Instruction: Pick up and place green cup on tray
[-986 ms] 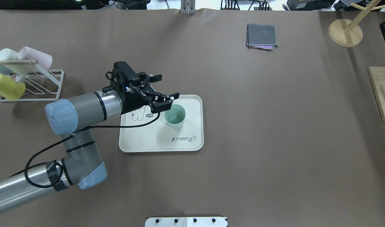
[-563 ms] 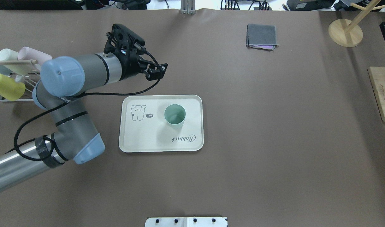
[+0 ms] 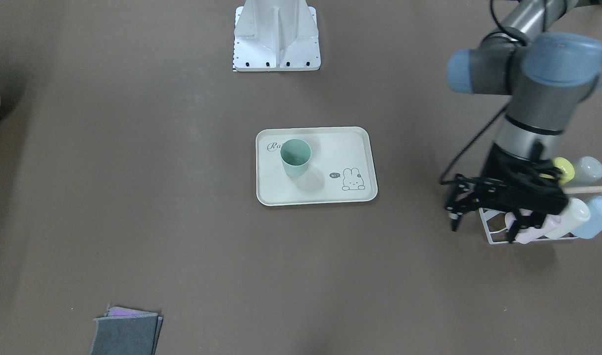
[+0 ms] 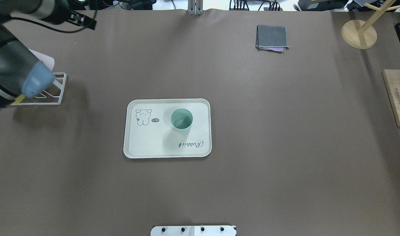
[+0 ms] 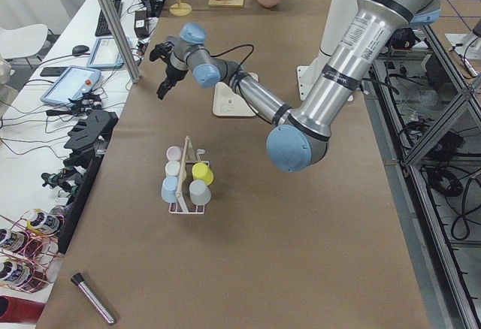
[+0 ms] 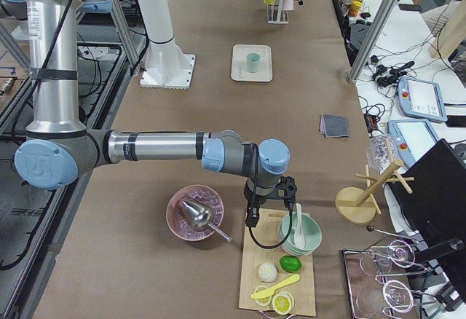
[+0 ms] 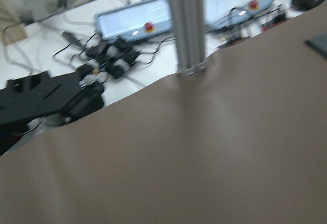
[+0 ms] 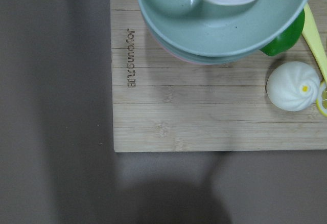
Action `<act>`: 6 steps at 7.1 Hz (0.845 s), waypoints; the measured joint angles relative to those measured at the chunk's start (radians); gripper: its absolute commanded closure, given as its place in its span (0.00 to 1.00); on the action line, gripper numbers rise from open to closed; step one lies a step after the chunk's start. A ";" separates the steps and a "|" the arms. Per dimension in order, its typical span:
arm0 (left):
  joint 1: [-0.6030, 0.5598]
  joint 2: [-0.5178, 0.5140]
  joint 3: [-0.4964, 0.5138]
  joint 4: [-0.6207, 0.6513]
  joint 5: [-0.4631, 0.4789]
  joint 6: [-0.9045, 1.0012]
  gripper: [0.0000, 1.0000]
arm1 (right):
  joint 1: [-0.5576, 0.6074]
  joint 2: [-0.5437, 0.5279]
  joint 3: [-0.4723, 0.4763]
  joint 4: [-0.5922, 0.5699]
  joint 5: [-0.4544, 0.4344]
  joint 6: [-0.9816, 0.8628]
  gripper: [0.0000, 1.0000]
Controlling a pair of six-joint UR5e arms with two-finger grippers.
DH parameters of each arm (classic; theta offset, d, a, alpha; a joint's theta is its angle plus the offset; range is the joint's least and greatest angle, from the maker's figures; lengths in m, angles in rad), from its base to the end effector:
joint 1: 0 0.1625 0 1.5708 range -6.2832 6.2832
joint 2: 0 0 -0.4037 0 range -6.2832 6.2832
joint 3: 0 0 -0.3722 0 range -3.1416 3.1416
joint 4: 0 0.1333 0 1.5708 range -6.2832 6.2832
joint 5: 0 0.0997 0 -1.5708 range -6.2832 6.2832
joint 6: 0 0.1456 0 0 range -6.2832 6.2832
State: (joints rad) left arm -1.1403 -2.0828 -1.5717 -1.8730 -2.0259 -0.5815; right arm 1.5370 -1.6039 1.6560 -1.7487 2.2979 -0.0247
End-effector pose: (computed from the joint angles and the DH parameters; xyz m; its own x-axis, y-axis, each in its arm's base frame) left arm 0.2232 -0.6520 0.3489 0.7277 0.2139 -0.6517 0.1359 0.8864 0.4426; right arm 0.0215 -0.4446 0.6670 0.7484 0.0336 0.6624 0.0520 0.9927 -0.1091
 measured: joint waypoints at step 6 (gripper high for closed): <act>-0.399 0.383 0.089 0.207 -0.383 0.311 0.02 | 0.000 0.004 -0.002 0.001 0.005 0.009 0.00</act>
State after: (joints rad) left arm -1.5391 -1.7000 -1.4831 -1.6660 -2.4090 -0.2708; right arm 1.5374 -1.5995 1.6545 -1.7477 2.3027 -0.0158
